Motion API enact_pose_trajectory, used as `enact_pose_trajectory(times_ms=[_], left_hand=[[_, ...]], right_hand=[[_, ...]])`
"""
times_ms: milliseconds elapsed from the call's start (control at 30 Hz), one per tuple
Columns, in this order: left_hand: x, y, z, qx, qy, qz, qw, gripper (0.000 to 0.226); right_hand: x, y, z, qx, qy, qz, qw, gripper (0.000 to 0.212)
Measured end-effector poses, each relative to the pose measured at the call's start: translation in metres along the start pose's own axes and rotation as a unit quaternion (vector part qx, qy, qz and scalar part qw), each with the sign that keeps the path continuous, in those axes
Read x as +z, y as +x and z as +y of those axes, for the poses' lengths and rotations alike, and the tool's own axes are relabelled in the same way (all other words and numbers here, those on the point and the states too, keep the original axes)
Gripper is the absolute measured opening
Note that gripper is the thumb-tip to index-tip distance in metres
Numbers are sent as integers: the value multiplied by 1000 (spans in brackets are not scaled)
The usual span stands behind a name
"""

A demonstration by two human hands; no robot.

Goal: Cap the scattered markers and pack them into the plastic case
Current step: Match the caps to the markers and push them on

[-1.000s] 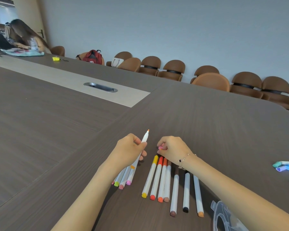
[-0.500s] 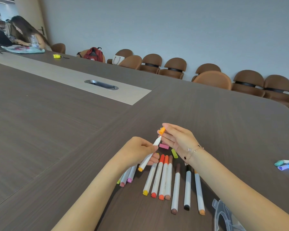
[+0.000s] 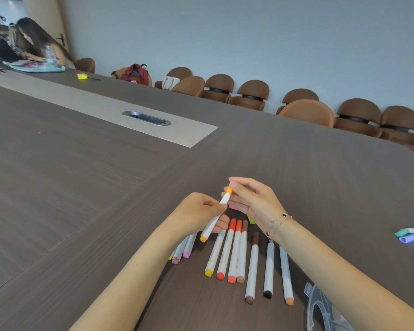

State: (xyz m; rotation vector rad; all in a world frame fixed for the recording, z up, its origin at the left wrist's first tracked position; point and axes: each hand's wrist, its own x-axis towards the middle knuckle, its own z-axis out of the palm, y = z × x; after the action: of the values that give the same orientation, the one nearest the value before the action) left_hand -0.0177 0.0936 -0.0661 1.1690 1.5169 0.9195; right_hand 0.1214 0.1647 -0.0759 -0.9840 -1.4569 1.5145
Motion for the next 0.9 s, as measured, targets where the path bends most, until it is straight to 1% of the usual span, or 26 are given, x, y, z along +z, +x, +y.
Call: enact_pose_trajectory(times_ms=[100,167,200,267,333,400,433,500,633,700,767,800,833,867,900], left_hand=[[2,-2,2,14,-39,17,999,19],[3,-2,4,8,-40,15,999,18],[3,-3,3,3,-41,6,999,19],[1,-5,2,-9,-76,-24,997,20],[0,-7,2,-14,-135,-49,989,20],[0,-7,2,-12,-164,-48,985,20],[-1,-7,2,-11,-164,-44,985,21],[0,-6,2,-11,-161,-35,986,22],[2,-5,4,-27,-206,-30,978,25],[1,-5,6,-37,-213,-30,976,26],[-1,-4,7,-30,-164,-27,986,30],[-4,-3,6,-21,-110,-11,994,35],[-8,-1,4,-11,-41,22,999,40],[-14,1,1,-1,41,68,997,43],[-20,2,-3,6,134,114,984,44]], right_hand=[[3,-3,1,-33,-63,-28,997,36],[6,-4,-1,-67,-124,-23,990,39],[7,-4,-1,-79,-132,-22,988,39],[8,-3,-2,-76,-98,-25,992,33],[5,-2,-4,-38,-21,-28,999,28],[3,-2,-6,-8,37,-42,998,28],[2,-3,-6,-4,44,-47,998,29],[3,-4,-5,-15,23,-39,999,31],[8,-1,-2,-25,-46,19,998,30],[10,2,1,-26,-74,36,996,29],[10,3,5,-28,-112,29,993,27],[11,3,6,-29,-132,21,991,25],[11,3,7,-30,-150,14,988,24],[12,2,8,-30,-165,6,986,23],[12,2,10,-27,-177,0,984,23]])
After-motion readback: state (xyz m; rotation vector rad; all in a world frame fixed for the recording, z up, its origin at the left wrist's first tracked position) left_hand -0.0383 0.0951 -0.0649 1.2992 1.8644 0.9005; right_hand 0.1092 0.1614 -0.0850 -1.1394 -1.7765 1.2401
